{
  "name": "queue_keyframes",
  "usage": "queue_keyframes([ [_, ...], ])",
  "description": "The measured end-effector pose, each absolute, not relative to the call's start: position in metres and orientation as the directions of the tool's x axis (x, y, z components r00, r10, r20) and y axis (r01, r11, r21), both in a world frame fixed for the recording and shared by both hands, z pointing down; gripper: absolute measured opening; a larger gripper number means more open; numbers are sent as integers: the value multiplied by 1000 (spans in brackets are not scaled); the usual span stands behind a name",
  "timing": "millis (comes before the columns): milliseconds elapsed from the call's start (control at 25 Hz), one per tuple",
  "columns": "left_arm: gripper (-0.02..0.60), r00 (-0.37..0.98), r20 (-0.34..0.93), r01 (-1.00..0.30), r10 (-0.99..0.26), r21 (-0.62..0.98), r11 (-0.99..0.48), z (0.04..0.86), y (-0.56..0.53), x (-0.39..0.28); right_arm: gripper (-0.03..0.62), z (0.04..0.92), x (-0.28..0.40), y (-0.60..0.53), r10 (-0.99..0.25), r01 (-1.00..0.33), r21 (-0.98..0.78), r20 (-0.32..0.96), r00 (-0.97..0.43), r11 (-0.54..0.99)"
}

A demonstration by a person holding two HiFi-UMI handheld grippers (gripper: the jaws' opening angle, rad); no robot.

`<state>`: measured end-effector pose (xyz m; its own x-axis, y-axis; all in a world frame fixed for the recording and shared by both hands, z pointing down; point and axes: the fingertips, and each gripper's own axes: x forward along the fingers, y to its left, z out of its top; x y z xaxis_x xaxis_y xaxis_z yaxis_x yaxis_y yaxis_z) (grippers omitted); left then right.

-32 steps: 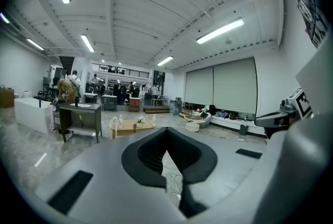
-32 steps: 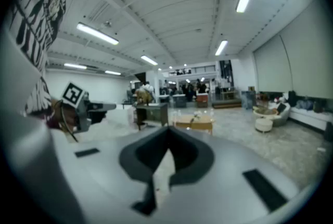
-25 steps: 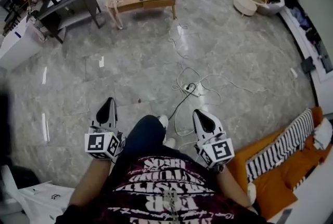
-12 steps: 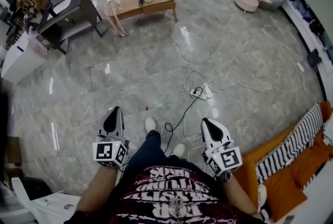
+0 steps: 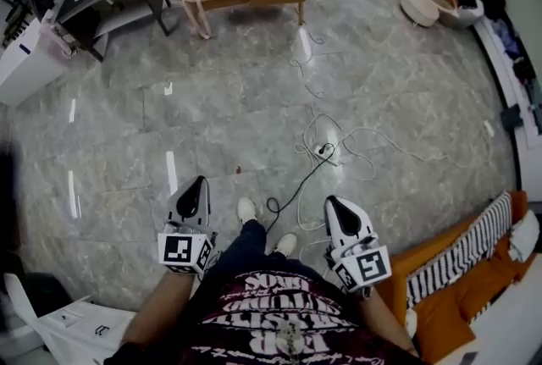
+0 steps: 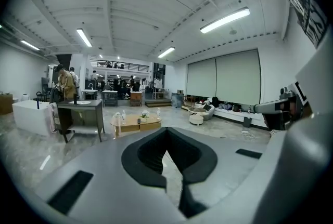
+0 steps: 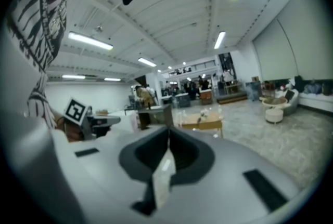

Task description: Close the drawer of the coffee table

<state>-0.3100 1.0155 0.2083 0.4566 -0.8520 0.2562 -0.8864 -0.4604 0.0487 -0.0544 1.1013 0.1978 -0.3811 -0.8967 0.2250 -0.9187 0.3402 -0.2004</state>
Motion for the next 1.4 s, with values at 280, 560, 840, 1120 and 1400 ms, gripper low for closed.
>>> queue_keyframes([
  [280,23,513,178,-858,-840,83,-507,185,932,-330,35,166,-82,1033,-918,-944,-131,225,-325,302],
  [560,23,558,167,-829,-813,127,-544,199,881,-349,35,155,-103,1000,-933,-963,-91,240,-267,253],
  [840,23,575,185,-818,-797,159,-553,216,864,-355,35,145,-99,980,-947,-976,-70,237,-217,207],
  [1120,23,529,192,-849,-827,127,-514,218,844,-372,35,158,-105,947,-944,-965,-96,208,-257,242],
  [1400,23,468,228,-884,-854,102,-457,221,822,-385,35,174,-105,911,-929,-949,-141,206,-306,281],
])
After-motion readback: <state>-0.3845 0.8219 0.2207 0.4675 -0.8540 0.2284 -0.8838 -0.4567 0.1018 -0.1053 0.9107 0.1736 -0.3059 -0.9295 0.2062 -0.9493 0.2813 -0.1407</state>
